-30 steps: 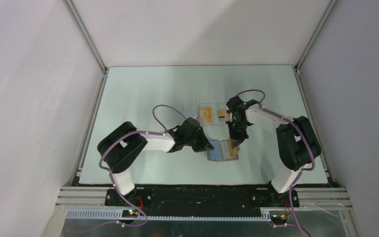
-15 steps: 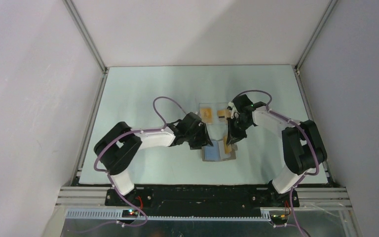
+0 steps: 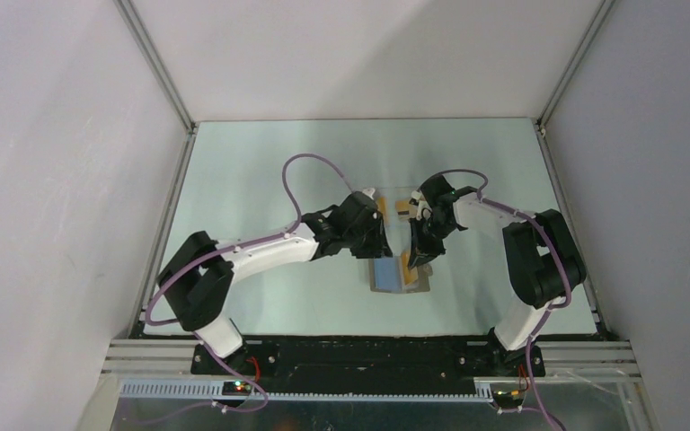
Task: Put the credit cards into the card holder
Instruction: Insert the credit card into the card slot.
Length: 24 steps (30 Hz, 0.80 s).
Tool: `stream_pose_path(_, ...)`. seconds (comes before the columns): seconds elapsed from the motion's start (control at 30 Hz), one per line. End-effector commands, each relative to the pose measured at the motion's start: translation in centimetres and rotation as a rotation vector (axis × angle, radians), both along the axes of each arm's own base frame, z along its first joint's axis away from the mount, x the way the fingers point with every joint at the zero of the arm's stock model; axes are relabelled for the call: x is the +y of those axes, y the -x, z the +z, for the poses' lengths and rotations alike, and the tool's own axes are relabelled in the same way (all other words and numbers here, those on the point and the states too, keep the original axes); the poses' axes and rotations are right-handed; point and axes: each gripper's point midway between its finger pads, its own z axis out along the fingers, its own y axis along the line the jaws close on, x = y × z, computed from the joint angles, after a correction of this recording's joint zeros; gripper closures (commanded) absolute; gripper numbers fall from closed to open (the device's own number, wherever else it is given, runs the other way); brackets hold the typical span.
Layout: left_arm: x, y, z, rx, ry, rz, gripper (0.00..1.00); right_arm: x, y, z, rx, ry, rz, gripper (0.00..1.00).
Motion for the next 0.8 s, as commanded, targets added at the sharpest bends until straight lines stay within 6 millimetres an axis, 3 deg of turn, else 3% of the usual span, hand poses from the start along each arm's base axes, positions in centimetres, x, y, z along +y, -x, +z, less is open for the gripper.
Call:
stream_pose_path(0.0,-1.1,0.6,-1.0,0.008,-0.035,-0.049,0.70,0.1,-0.2,-0.1,-0.008,-0.004,0.002,1.00)
stream_pose_path(0.2,-0.2,1.5,-4.8,0.089,-0.102,-0.034,0.93,0.7,-0.2,0.4,-0.011,-0.040,0.004,1.00)
stream_pose_path(0.33,1.3,2.1,-6.9,0.134,-0.165,0.011,0.99,1.1,-0.1,0.5,-0.016,-0.069,0.030,1.00)
stream_pose_path(0.77,3.9,2.3,-9.5,0.189,-0.297,0.066,1.00,1.3,1.7,-0.1,0.058,-0.124,0.098,1.00)
